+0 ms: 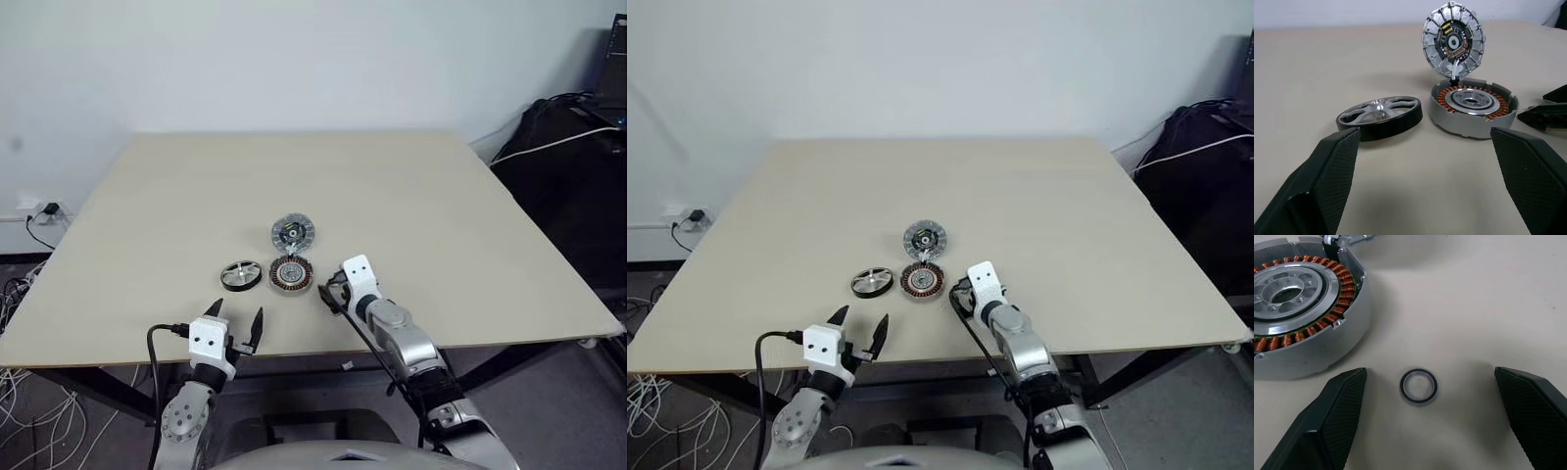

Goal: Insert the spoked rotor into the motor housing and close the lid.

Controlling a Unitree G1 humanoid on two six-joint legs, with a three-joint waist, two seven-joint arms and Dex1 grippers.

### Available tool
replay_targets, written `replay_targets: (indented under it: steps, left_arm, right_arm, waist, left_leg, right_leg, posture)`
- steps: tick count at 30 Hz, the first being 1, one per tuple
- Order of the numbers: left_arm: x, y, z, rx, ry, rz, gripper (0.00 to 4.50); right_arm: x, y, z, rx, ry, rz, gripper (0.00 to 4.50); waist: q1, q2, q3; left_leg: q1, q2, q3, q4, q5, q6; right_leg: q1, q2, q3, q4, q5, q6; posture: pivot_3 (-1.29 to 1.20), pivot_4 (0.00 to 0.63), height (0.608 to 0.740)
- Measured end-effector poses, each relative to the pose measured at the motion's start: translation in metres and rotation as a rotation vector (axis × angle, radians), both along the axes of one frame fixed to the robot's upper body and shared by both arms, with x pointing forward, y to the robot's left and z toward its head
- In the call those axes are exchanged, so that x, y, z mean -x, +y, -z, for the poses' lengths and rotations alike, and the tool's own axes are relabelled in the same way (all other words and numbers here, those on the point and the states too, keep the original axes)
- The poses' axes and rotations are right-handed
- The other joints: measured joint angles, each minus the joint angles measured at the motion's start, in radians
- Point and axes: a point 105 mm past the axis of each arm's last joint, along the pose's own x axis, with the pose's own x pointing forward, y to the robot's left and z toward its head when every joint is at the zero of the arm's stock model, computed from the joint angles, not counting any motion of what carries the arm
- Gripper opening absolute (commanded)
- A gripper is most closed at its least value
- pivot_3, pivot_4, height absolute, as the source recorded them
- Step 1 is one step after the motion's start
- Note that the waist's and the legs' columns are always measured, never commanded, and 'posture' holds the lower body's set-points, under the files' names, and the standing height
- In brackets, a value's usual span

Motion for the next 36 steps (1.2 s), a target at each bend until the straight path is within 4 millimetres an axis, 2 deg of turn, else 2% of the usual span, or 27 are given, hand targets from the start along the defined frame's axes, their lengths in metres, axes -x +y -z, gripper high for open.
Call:
replay_targets:
  steps: [4, 7, 17, 25, 29, 32, 36]
  left_arm:
    - [0.0, 0.0, 0.0, 0.001, -0.003, 0.0, 4.48]
    - [0.0, 0.0, -0.001, 0.001, -0.004, 0.0, 4.5]
    - [0.0, 0.0, 0.0, 0.0, -0.003, -0.001, 4.5]
    - [0.001, 0.004, 0.008, 0.0, 0.011, -0.008, 4.5]
    - [0.002, 0.005, 0.013, -0.003, 0.018, -0.009, 4.5]
    - [0.001, 0.005, 0.011, -0.003, 0.004, -0.006, 4.5]
    - [0.0, 0.003, 0.01, -0.001, 0.0, -0.001, 4.5]
  right_arm:
    - [-0.003, 0.002, 0.001, 0.001, -0.006, -0.003, 4.5]
    - [-0.004, 0.004, 0.002, -0.002, -0.005, -0.008, 3.96]
    - [-0.003, 0.011, 0.003, -0.015, 0.0, -0.017, 0.78]
    - [0.003, 0.003, -0.002, -0.014, -0.017, 0.0, 0.7]
    - [-0.002, 0.003, -0.03, -0.023, -0.11, 0.001, 0.7]
    - [-0.005, 0.013, -0.052, -0.055, -0.172, -0.021, 0.7]
    - [-0.003, 0.032, -0.062, -0.089, -0.181, -0.072, 0.7]
  waist:
    - [-0.002, 0.0, 0.0]
    - [-0.004, 0.0, 0.0]
    - [0.002, 0.0, 0.0]
    - [0.001, 0.001, 0.001]
    - [-0.002, 0.002, 0.002]
    - [-0.001, 0.002, 0.002]
    - [-0.001, 0.002, 0.002]
  left_leg:
    - [0.001, 0.0, 0.0, 0.0, 0.0, 0.0]
    - [0.002, 0.0, 0.001, 0.0, 0.001, -0.001]
    - [0.003, 0.003, 0.0, 0.0, 0.002, -0.001]
    - [0.0, 0.003, 0.0, 0.0, 0.002, -0.001]
    - [0.0, 0.004, 0.0, 0.0, 0.002, -0.001]
    - [0.0, 0.004, 0.0, 0.0, 0.002, -0.001]
    - [0.0, 0.004, 0.0, 0.0, 0.002, -0.001]
  right_leg:
    - [0.0, 0.0, 0.001, 0.002, 0.0, 0.0]
    - [0.0, 0.0, 0.001, 0.004, 0.0, 0.0]
    - [-0.001, -0.001, 0.002, 0.007, -0.001, -0.001]
    - [-0.003, -0.001, 0.002, 0.007, -0.001, -0.001]
    - [-0.004, 0.0, 0.002, 0.007, -0.001, -0.001]
    - [-0.004, 0.0, 0.002, 0.008, -0.001, -0.001]
    - [-0.004, 0.0, 0.002, 0.008, -0.001, -0.001]
  posture:
    - [0.0, 0.0, 0.74]
    - [0.0, 0.0, 0.74]
    - [0.0, 0.0, 0.74]
    - [0.0, 0.0, 0.74]
    - [0.0, 0.0, 0.74]
    - [0.0, 0.0, 0.74]
    - [0.0, 0.0, 0.74]
